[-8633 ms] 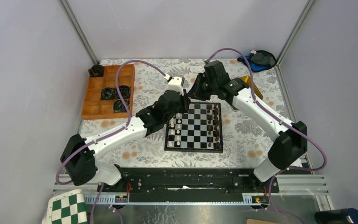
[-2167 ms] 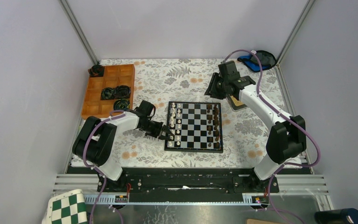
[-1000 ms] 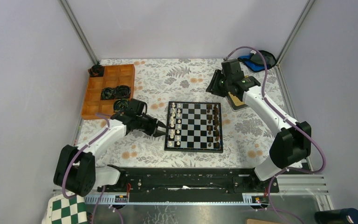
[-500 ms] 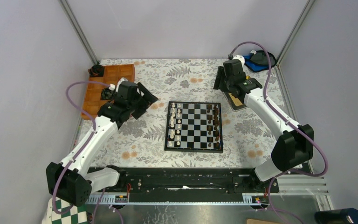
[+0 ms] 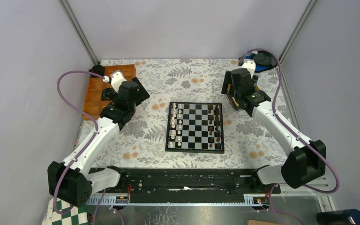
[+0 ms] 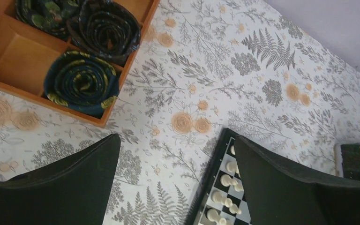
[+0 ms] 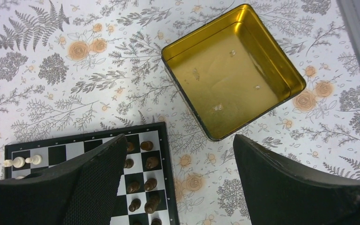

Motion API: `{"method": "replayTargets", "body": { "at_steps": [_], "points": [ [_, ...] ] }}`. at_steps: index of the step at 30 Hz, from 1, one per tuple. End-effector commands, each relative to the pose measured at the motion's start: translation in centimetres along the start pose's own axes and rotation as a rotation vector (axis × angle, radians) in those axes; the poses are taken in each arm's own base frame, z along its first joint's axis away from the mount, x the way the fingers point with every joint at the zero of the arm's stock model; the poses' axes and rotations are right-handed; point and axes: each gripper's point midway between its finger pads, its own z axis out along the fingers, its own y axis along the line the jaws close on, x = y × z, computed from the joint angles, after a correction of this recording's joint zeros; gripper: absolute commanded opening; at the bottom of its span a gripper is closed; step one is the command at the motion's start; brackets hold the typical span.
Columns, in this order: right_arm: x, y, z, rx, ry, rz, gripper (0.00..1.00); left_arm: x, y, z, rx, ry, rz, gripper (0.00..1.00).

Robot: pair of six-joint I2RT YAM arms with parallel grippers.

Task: Set up the chess pieces on the board
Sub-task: Reset both arms

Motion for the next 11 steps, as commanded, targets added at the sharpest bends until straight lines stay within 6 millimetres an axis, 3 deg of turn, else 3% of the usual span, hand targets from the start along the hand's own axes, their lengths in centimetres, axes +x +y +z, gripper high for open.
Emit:
{"method": "replayTargets", "body": {
  "at_steps": [1, 11],
  "points": [
    [-2.77, -1.2, -1.23, 0.032, -0.123, 0.034, 0.91, -2.96, 0.25, 0.96, -0.011, -0.166, 0.046, 0.99],
    [-2.35, -1.41, -1.19, 0.035, -0.12, 0.026, 0.98, -2.33, 0.98, 1.42, 0.006, -0.208, 0.092, 0.99]
  ]
}}
